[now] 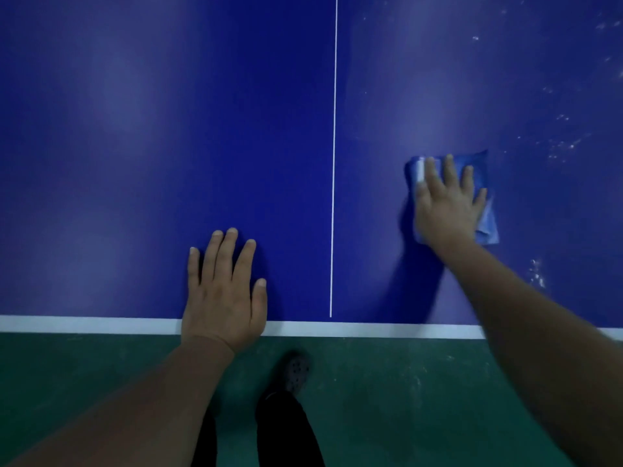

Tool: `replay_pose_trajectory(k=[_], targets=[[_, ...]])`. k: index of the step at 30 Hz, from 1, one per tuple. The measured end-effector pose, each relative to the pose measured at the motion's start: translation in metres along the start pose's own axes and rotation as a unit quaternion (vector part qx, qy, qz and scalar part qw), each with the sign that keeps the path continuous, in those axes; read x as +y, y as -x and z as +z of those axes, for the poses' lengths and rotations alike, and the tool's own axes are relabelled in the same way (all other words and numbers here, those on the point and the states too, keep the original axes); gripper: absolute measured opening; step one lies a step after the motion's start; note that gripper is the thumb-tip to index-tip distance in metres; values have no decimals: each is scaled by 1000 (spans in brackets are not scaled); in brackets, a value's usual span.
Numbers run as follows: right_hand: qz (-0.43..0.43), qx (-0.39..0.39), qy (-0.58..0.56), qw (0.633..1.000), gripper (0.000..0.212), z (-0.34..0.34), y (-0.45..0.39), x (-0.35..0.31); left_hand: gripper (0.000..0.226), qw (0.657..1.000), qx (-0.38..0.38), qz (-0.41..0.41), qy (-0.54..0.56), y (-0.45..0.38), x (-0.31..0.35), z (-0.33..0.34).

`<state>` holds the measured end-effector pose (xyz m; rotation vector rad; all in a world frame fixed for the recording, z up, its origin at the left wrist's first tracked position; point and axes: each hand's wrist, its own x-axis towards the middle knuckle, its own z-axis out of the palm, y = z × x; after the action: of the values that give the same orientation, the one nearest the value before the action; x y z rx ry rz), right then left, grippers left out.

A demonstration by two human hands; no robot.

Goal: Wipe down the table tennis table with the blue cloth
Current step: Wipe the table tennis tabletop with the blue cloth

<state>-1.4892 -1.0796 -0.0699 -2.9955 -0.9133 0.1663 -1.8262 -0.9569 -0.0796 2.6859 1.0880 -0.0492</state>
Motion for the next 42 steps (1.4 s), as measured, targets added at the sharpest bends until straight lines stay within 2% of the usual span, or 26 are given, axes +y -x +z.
replay_pose_trajectory(k=[1,3,5,6,7,8,9,11,13,14,15,16,18,19,20,21,23,25,27,29,31,34,36,38,40,42], targets=[[-21,9,6,1000,55,5,14,-20,64,1000,0,-1,-4,0,0,0],[-190,1,15,982,53,19,64,-52,65,1000,-3,-1,-13,0,1,0],[-372,-24,28,928,50,26,118,-46,66,1000,-3,-4,-16,0,0,1],[-411,-36,29,911,49,21,120,-29,66,1000,-4,-6,-17,-1,0,1],[-409,-34,34,911,50,16,108,-8,66,1000,-6,-6,-17,-1,0,1],[-366,-13,50,929,52,13,89,13,67,1000,-8,-6,-18,-2,0,1],[-279,-6,59,958,54,8,68,32,67,1000,-9,-7,-19,-2,1,0],[-8,-6,10,1000,54,-2,28,56,68,1000,-12,-11,-19,-2,3,-3],[199,17,-88,976,53,-9,10,42,68,1000,-9,-12,-7,-3,5,-6],[231,25,-101,967,53,-8,10,21,67,1000,-2,-11,3,-4,5,-7],[214,25,-91,972,53,-4,14,-3,65,1000,7,-8,12,-7,5,-8],[152,29,-75,985,54,2,21,-30,63,1000,18,-2,19,-12,6,-10],[-60,17,-43,997,54,15,45,-80,61,999,41,17,32,-34,8,-15],[-163,-9,-27,986,53,19,57,-91,62,998,51,28,36,-50,10,-18],[-227,-25,-18,973,53,20,60,-90,62,997,59,37,39,-67,11,-21],[-242,-42,-4,969,54,16,50,-76,62,996,65,43,42,-87,12,-24],[-153,-31,40,987,60,8,20,-31,61,997,57,45,35,-122,10,-28],[48,-15,24,998,59,-4,-11,20,59,998,37,48,7,-151,4,-29],[208,-30,-70,975,53,-15,-23,49,62,999,22,43,-24,-168,-3,-27],[257,-25,-101,961,53,-12,-20,40,63,999,12,30,-23,-174,-9,-26],[219,-11,-68,973,53,-2,-10,4,64,999,18,29,-6,-175,-11,-23],[49,20,-8,999,57,10,12,-85,67,999,27,31,17,-174,-10,-25],[-56,36,-32,997,53,18,13,-141,67,999,35,25,31,-175,-10,-25],[-134,14,-56,989,50,23,6,-179,66,999,36,19,37,-175,-10,-25],[-180,15,-53,982,51,25,-22,-176,66,999,33,22,37,-176,-11,-24],[-136,5,1,991,58,18,-62,-134,66,999,23,29,32,-177,-11,-24]])
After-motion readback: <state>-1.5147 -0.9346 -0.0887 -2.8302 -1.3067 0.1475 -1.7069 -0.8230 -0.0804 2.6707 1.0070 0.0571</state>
